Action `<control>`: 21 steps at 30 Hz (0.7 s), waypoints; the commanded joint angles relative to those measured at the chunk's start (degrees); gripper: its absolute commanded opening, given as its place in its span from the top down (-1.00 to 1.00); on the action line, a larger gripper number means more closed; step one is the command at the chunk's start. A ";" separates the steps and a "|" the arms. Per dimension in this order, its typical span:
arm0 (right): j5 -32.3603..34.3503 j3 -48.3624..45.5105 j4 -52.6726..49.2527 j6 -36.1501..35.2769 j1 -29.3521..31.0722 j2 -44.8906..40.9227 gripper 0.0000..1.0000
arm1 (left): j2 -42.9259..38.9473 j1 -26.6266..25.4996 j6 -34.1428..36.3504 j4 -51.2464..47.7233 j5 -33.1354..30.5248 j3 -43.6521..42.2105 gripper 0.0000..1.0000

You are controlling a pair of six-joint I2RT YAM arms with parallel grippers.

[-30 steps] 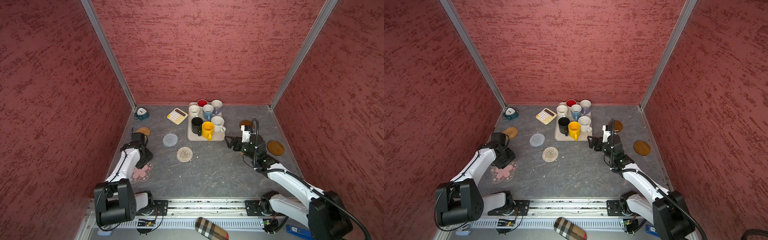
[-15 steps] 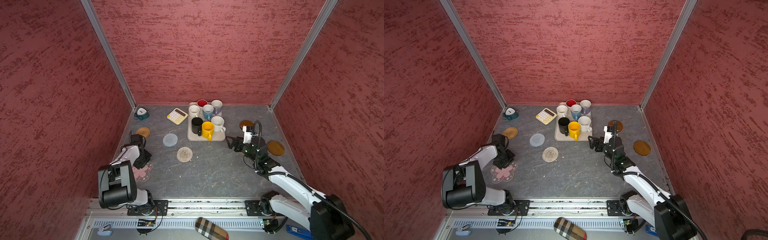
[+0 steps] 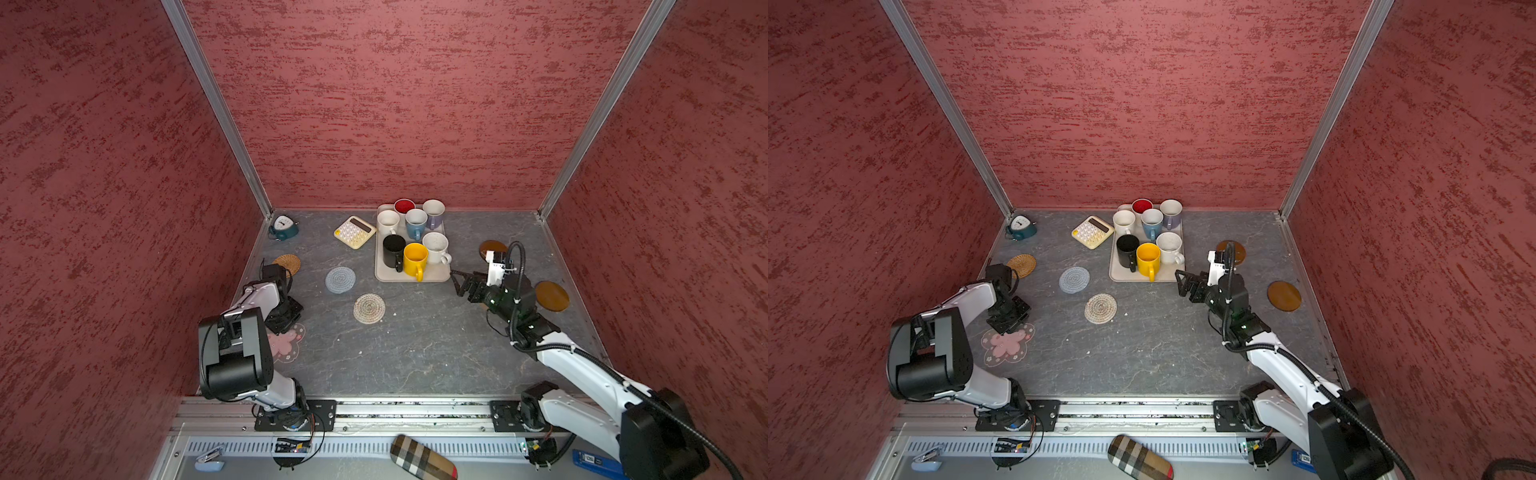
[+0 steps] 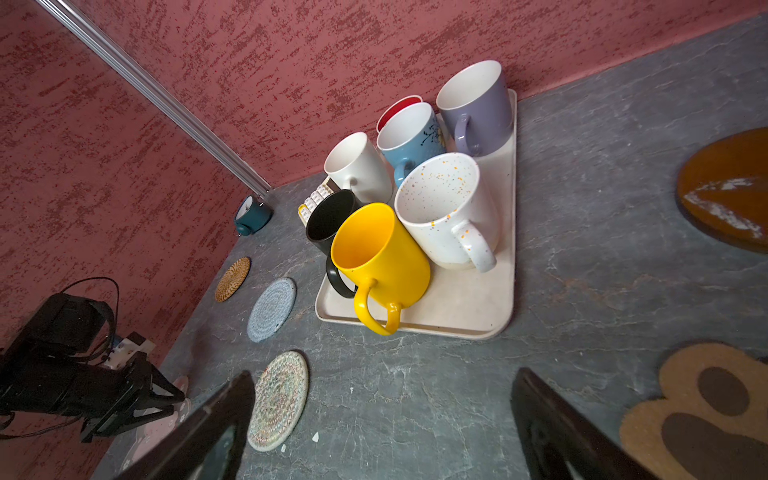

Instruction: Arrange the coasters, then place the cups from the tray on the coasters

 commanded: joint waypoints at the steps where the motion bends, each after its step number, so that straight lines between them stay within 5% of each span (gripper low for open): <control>1: -0.57 -1.03 2.32 0.71 0.55 -0.66 -0.94 | 3.32 0.44 -0.29 9.79 0.84 0.91 0.51; 21: -0.48 -0.09 2.23 -0.10 0.70 2.06 -0.94 | 8.44 -0.40 -0.70 9.16 -0.75 7.52 0.49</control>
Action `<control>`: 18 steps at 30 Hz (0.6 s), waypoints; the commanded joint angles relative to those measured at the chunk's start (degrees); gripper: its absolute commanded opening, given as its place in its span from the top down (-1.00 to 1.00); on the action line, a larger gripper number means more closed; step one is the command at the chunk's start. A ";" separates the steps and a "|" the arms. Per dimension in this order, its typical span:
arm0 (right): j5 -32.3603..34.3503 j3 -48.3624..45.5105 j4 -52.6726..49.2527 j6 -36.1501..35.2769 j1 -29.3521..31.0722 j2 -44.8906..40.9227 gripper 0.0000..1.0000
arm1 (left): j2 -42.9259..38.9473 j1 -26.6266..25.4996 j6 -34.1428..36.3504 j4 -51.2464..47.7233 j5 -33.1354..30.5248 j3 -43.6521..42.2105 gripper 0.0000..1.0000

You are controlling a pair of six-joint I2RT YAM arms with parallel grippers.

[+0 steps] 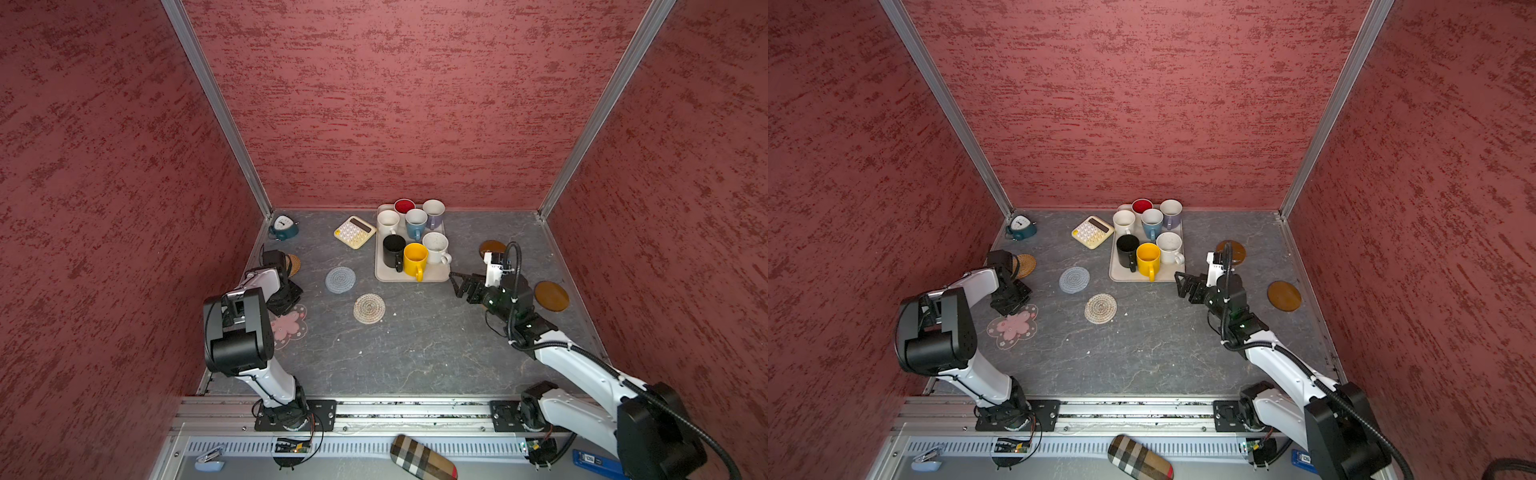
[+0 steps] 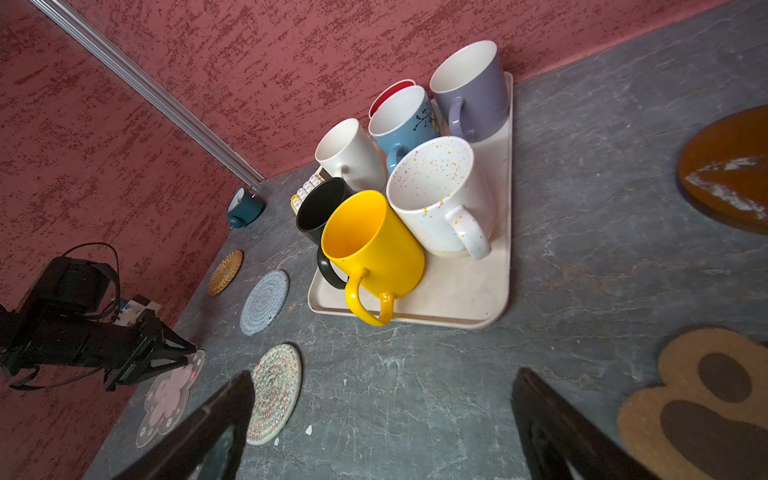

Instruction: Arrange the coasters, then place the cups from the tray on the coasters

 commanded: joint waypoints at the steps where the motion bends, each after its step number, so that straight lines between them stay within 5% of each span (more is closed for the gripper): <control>1: -0.39 0.32 1.95 -0.14 0.66 0.46 -0.94 | 0.11 -0.19 0.27 2.85 -1.03 -0.69 0.50; 18: -1.56 -0.74 2.65 0.84 1.36 -1.20 -0.94 | -9.44 1.34 2.56 1.89 -3.25 -9.12 0.50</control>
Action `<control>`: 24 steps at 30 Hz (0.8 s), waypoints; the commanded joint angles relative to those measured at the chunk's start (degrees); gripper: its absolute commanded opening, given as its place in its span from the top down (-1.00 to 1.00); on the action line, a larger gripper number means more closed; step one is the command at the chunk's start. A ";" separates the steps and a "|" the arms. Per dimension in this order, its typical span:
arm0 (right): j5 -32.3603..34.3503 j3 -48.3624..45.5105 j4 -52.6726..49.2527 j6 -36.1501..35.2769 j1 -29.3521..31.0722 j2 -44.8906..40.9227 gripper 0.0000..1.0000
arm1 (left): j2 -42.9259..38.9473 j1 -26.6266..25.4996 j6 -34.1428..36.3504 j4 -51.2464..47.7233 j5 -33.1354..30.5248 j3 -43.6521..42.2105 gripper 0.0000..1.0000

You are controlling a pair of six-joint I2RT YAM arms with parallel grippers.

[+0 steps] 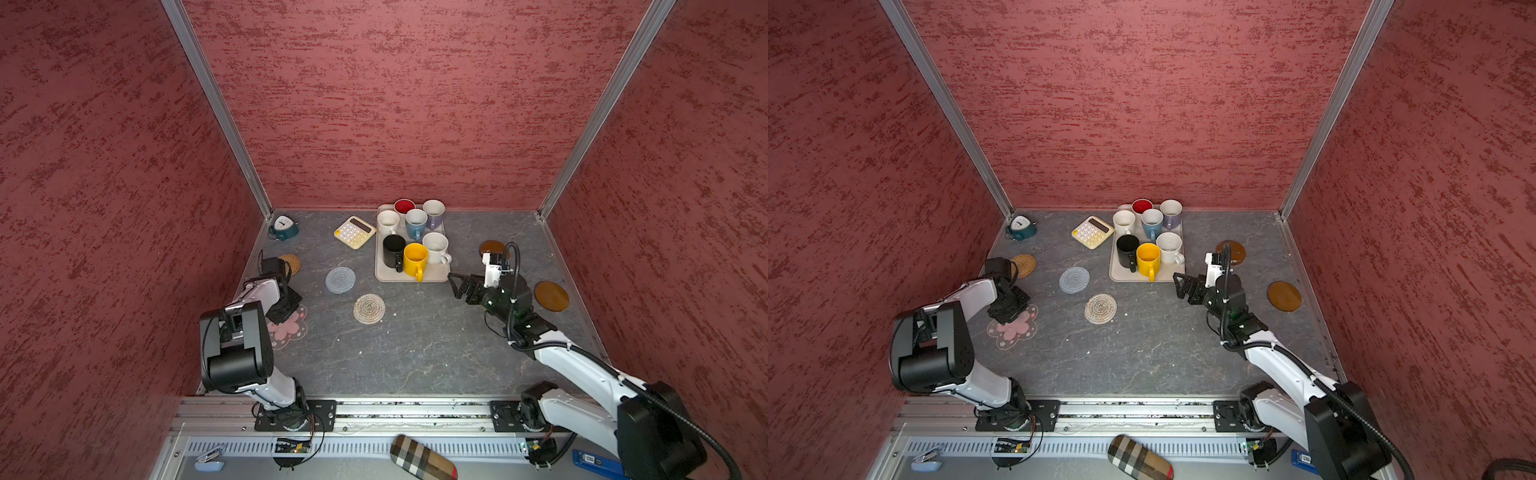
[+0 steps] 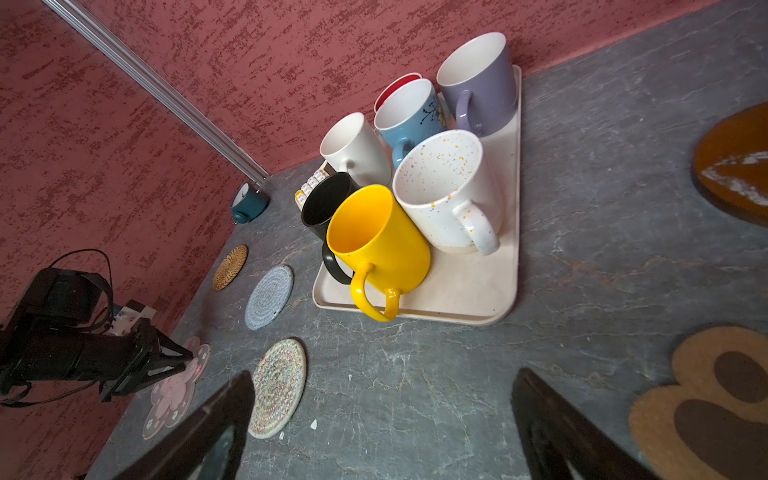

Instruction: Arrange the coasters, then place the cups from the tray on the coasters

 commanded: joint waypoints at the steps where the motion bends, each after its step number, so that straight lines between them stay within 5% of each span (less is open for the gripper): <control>1: -1.31 -0.70 2.43 0.84 0.76 -1.01 -0.94 | -2.63 0.95 1.35 -0.49 -1.32 -1.85 0.50; 7: -1.49 -0.62 2.55 0.94 1.36 -0.92 -0.94 | -5.50 1.57 1.43 -1.21 -1.42 -2.96 0.45; 19: -0.67 4.75 -3.57 -2.64 3.12 2.40 -0.91 | -4.74 1.26 7.83 -8.50 2.53 14.19 -0.30; 24: 6.06 12.14 -11.02 -8.28 8.34 6.32 -0.91 | -1.41 -3.45 11.37 -10.30 -0.46 22.43 -0.74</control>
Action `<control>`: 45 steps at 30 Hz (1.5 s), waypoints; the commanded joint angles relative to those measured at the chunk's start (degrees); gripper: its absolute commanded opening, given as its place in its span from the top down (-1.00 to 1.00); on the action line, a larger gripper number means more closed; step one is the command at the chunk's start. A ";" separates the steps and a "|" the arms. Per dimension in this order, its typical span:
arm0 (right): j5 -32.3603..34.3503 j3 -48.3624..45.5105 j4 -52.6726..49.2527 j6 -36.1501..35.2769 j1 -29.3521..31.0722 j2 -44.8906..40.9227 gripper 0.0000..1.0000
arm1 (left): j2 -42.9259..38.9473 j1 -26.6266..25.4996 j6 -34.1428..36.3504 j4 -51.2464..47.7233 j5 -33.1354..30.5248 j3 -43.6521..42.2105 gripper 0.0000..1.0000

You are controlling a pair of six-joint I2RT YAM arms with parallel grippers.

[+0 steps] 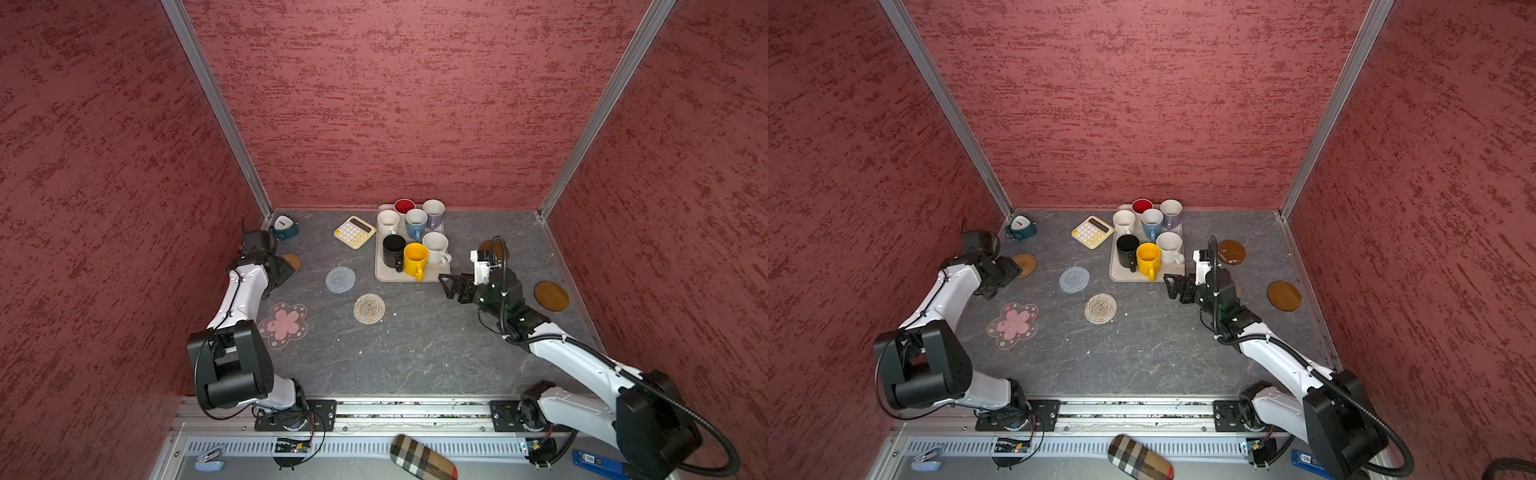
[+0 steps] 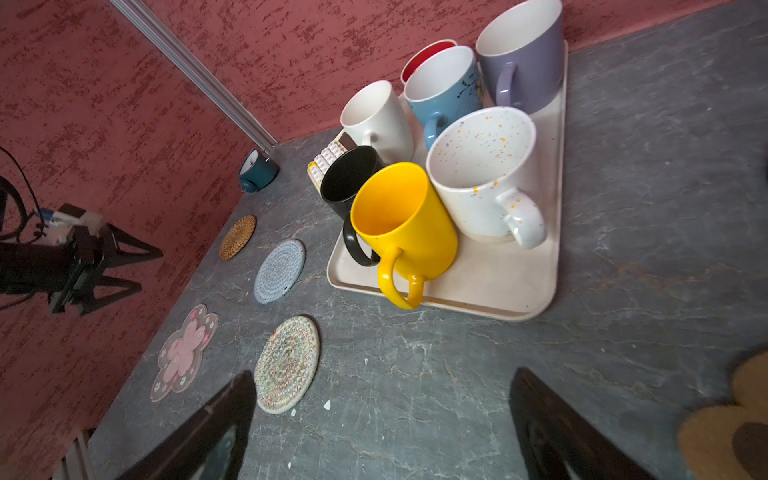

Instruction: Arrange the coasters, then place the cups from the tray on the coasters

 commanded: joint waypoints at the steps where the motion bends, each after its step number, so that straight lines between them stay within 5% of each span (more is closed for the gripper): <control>1: 5.74 5.96 -5.24 -5.07 3.76 2.23 -0.91 | 2.75 -3.88 4.15 -2.71 -2.23 5.08 -0.78; 15: 7.96 20.93 -7.50 -7.19 13.55 14.87 -0.91 | 19.91 -3.89 7.53 -2.36 1.27 20.45 -0.66; 27: 6.92 24.37 -6.81 -9.64 14.18 20.99 -0.93 | 32.55 -1.15 6.98 -3.52 0.49 31.94 0.04; 45: -0.62 35.86 -3.71 -11.98 14.00 34.94 -0.97 | 45.52 0.00 7.01 -7.22 0.38 41.32 0.09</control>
